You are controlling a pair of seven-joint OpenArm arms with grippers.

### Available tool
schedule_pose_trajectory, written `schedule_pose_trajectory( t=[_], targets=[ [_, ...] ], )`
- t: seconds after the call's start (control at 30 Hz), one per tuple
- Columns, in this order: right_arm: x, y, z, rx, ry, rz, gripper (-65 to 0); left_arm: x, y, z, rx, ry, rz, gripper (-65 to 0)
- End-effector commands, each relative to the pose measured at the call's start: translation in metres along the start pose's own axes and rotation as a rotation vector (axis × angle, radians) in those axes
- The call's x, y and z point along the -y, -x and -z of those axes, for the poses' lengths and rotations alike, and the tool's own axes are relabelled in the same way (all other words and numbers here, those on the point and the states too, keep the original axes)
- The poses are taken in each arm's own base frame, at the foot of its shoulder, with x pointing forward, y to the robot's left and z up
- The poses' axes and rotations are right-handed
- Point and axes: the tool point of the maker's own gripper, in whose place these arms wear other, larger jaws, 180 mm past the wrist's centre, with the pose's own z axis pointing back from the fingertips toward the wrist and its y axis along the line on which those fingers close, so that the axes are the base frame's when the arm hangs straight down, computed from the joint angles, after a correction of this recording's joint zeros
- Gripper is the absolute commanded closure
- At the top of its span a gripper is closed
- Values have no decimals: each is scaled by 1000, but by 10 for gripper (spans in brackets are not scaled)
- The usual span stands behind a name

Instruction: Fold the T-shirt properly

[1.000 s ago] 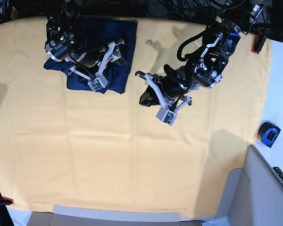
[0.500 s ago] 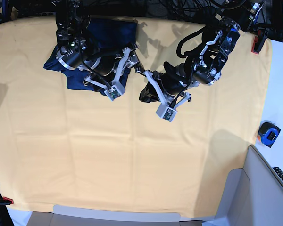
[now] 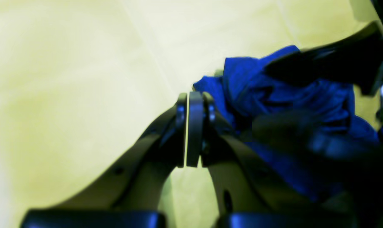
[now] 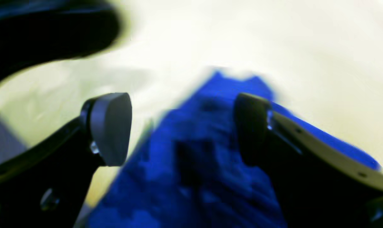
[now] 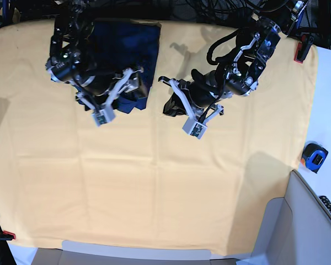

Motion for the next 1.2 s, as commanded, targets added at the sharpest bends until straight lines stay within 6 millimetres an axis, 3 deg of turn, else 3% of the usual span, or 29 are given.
schedule_pose_trajectory(
  t=[0.0, 0.2, 0.27, 0.4, 0.6, 0.77, 1.1, 1.17],
  targets=[
    [9, -12, -11, 89, 0, 56, -495, 2, -14, -3, 42, 7, 15, -4],
    [78, -10, -73, 318, 88, 340, -495, 2, -13, -3, 41, 7, 14, -4],
    [92, -3, -91, 354, 119, 396, -495, 3, -8, -3, 31, 8, 7, -4],
    [114, 26, -105, 369, 158, 528, -495, 4, -6, -3, 27, 12, 5, -4],
    [131, 71, -99, 348, 130, 729, -495, 7, -6, -2, 30, 18, -3, -4],
    [135, 89, -86, 342, 79, 842, -495, 7, -6, -2, 30, 18, -3, -4],
    [136, 82, -82, 359, 62, 844, -491, 8, -6, -2, 29, 19, -2, -4],
    [135, 81, -82, 360, 60, 840, -459, 8, -6, -2, 29, 19, -2, -4]
  ],
)
